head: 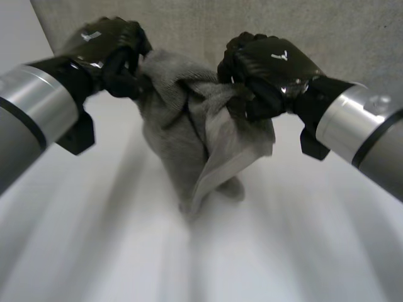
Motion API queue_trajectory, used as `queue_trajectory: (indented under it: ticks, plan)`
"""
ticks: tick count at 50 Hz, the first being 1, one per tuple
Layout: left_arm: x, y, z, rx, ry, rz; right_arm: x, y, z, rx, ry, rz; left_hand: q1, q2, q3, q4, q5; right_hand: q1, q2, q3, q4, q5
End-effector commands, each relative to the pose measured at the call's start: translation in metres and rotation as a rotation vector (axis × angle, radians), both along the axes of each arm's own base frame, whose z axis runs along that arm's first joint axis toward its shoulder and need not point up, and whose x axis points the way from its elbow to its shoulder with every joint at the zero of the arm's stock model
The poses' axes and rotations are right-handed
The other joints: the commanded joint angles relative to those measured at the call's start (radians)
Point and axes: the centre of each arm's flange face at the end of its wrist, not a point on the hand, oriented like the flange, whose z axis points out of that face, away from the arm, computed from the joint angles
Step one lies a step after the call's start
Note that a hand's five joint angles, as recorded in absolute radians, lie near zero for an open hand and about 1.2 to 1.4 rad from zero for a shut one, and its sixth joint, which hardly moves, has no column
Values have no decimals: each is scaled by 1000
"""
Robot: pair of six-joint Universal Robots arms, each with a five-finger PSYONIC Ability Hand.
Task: Fold the towel.
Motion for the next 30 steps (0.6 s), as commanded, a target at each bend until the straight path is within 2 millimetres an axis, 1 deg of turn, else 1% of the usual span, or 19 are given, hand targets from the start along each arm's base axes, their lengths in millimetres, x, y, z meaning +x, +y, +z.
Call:
queue_trajectory:
  ticks: [1, 2, 3, 4, 6, 7, 8, 9, 10, 11, 12, 13, 14, 15, 16, 17, 21, 23, 30]
  plan:
    - [0, -38, -57, 154, -81, 25, 17, -49, -49, 76, 81, 2, -57, -126, -40, -47, -109, 150, 85, 5, -47, 74]
    - [0, -38, -57, 154, -81, 25, 17, -49, -49, 77, 81, 1, -57, -126, -40, -47, -110, 150, 85, 5, -47, 74]
    - [-4, -45, -74, 197, -104, 20, 20, -58, -63, 76, 111, -4, -104, -173, -40, -47, -156, 150, 85, 5, -47, 74]
    - [-4, -45, -75, 197, -104, 20, 20, -58, -63, 76, 111, -4, -104, -173, -40, -47, -157, 150, 85, 5, -47, 74]
    - [-11, -59, -106, 266, -137, 19, 27, -75, -97, 81, 180, -9, -145, -214, -40, -47, -198, 150, 85, 5, -47, 74]
    - [-11, -59, -106, 266, -138, 19, 27, -75, -97, 81, 180, -9, -145, -214, -40, -47, -198, 150, 85, 5, -47, 74]
    - [-14, -68, -116, 276, -141, 21, 31, -83, -110, 72, 207, -21, -264, -334, -40, -47, -317, 150, 85, 5, -47, 74]
    - [-18, -79, -124, 273, -137, 26, 32, -91, -121, 65, 227, -42, -556, -625, -40, -47, -609, 133, 69, 5, -47, 57]
    - [-18, -79, -124, 273, -137, 26, 32, -91, -121, 65, 227, -43, -559, -628, -40, -47, -612, 133, 69, 5, -47, 57]
    - [-21, -87, -127, 259, -133, 29, 33, -98, -127, 57, 243, -75, -972, -1041, -40, -47, -1025, -67, -132, 5, -47, -143]
    - [-24, -92, -128, 243, -128, 30, 33, -101, -128, 46, 248, -114, -1098, -1167, -40, -47, -1147, -421, -485, 5, -47, -497]
    - [-24, -92, -128, 243, -128, 30, 33, -101, -128, 45, 248, -114, -1099, -1169, -40, -47, -1147, -425, -489, 5, -47, -501]
    - [-24, -96, -125, 228, -119, 35, 33, -102, -126, 40, 246, -146, -1102, -1171, -40, -47, -1147, -852, -916, 5, -47, -928]
    - [-24, -96, -125, 227, -119, 35, 33, -102, -126, 40, 246, -146, -1102, -1172, -40, -47, -1147, -856, -920, 5, -47, -932]
    - [-23, -97, -123, 220, -114, 38, 32, -101, -121, 25, 239, -171, -1102, -1172, -40, -47, -1147, -1176, -1240, 5, -47, -1148]
    - [-23, -97, -120, 215, -108, 40, 30, -100, -115, 13, 231, -188, -1102, -1172, -40, -47, -1147, -1246, -1310, 5, -47, -1148]
    - [-20, -91, -110, 196, -106, 41, 24, -89, -98, -6, 218, -192, -1102, -1172, -40, -47, -1147, -1247, -1311, 5, -47, -1148]
    - [-15, -79, -104, 194, -106, 39, 17, -74, -83, -25, 215, -191, -1099, -1169, -40, -47, -1147, -1247, -1311, 5, -47, -1148]
    - [-4, -49, -104, 224, -124, 33, 3, -46, -75, -10, 229, -186, -1096, -1166, -40, -47, -1147, -1247, -1311, 5, -47, -1148]
